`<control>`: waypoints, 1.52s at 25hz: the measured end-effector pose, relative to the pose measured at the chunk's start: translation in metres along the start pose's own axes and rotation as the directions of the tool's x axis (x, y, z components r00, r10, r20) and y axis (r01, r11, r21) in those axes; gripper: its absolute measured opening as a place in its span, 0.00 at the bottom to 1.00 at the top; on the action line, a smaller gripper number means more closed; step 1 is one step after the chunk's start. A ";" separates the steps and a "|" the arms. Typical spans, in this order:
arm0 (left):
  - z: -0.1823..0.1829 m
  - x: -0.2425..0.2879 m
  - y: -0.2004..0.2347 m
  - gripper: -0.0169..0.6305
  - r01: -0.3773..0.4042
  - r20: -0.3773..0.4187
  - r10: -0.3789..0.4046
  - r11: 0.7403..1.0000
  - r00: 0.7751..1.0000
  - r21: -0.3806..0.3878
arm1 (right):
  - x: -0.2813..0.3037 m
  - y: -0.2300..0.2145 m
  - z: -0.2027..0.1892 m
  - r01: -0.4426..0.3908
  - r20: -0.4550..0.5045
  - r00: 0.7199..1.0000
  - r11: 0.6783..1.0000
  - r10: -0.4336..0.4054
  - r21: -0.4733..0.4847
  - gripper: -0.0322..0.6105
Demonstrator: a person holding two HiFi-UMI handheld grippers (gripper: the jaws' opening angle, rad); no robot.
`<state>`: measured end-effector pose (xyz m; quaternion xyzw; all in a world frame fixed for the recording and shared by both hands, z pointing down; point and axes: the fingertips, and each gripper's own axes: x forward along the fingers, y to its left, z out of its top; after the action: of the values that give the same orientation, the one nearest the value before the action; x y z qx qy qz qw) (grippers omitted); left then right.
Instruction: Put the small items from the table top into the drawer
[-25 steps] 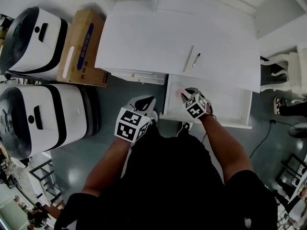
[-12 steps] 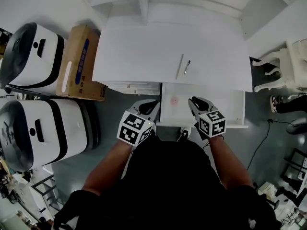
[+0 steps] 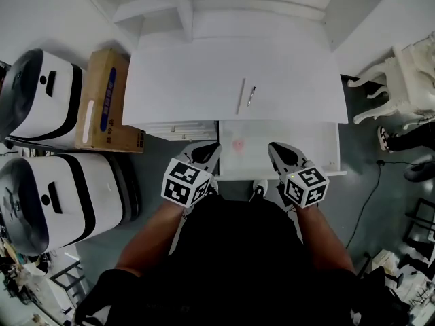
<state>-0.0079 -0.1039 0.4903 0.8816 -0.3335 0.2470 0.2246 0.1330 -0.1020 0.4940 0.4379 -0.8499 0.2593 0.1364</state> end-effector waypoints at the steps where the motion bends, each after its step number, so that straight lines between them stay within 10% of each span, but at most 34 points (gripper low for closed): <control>1: 0.000 0.000 -0.002 0.04 0.002 -0.001 -0.002 1.000 1.000 0.004 | -0.001 0.000 0.001 0.002 0.004 1.000 1.000 -0.002 -0.005 0.10; 38: -0.021 -0.013 0.037 0.04 -0.095 -0.025 0.093 0.993 0.995 -0.076 | 0.100 -0.043 -0.005 0.085 -0.131 0.987 0.993 -0.095 -0.079 0.10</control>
<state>-0.0479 -0.1112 0.5073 0.8529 -0.3817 0.2536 0.2502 0.1103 -0.1874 0.5581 0.4522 -0.8270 0.2505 0.2211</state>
